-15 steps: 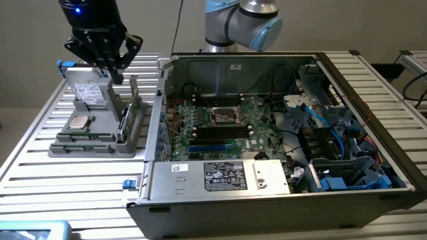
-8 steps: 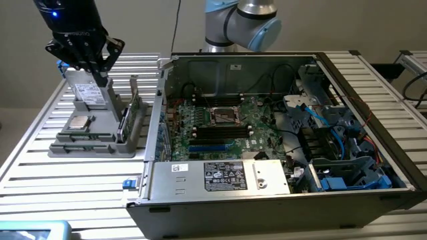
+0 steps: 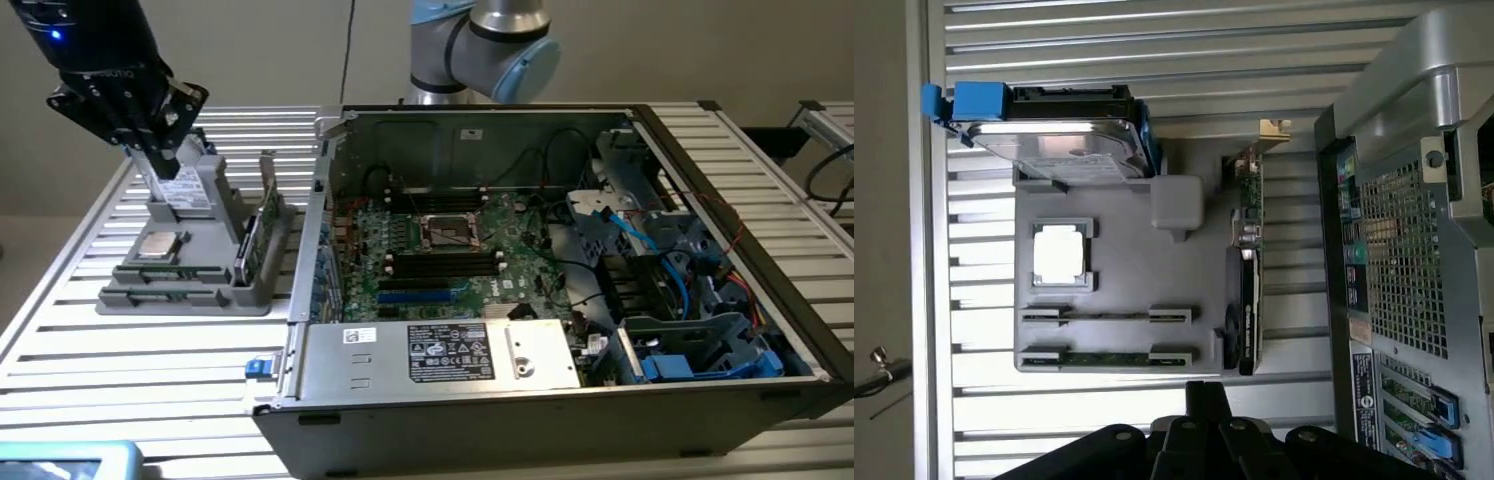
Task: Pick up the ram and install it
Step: 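Reach for the ram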
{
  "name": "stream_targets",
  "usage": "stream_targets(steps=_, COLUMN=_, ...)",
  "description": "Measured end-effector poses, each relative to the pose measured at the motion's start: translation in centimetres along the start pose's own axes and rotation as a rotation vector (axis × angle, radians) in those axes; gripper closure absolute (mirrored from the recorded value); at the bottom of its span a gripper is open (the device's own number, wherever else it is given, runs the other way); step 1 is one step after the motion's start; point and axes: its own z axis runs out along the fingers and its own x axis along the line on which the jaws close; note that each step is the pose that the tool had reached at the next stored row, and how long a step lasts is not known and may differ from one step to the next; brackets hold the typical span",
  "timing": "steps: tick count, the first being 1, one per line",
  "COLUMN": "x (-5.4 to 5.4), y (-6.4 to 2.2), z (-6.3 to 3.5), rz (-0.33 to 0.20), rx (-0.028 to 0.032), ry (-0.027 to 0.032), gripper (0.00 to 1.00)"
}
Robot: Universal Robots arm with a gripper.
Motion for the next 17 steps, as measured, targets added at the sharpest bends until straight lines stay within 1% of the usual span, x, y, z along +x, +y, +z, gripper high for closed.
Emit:
stream_targets(steps=6, x=2.7, y=-0.21, z=0.34, rz=0.0, rx=0.0078, ry=0.0034, gripper=0.89)
stream_targets(steps=9, x=3.8, y=-0.3, z=0.53, rz=-0.001, rx=0.0114, ry=0.0054, gripper=0.89)
stream_targets(steps=11, x=4.3, y=-0.33, z=0.7, rz=-0.001, rx=0.0136, ry=0.0068, gripper=0.89)
stream_targets(steps=17, x=5.0, y=0.35, z=1.31, rz=-0.001, rx=0.0228, ry=0.0083, gripper=0.89)
